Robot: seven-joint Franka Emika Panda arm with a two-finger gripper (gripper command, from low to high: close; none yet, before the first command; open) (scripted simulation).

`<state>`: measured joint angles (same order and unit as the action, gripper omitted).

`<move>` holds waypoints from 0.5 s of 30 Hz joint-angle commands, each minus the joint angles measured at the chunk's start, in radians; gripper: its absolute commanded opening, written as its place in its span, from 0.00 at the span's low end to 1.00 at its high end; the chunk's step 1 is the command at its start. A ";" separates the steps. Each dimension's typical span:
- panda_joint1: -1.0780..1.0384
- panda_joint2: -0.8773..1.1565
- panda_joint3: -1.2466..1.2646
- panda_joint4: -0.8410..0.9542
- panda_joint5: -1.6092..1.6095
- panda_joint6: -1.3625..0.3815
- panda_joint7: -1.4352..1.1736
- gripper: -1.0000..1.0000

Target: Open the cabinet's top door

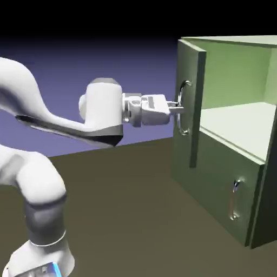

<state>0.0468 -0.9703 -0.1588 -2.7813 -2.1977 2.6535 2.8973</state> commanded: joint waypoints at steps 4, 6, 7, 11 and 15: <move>-0.143 -0.056 0.143 -0.033 0.112 0.058 0.000 0.00; -0.215 -0.084 0.207 -0.042 0.154 0.099 0.007 0.00; -0.251 -0.099 0.239 -0.047 0.177 0.120 0.009 0.00; -0.364 -0.191 0.346 -0.085 0.335 0.188 -0.058 0.00; -0.367 -0.271 0.391 -0.132 0.509 0.172 -0.187 0.00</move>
<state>-0.3202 -1.2414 0.2315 -2.9129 -1.6916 2.8266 2.7103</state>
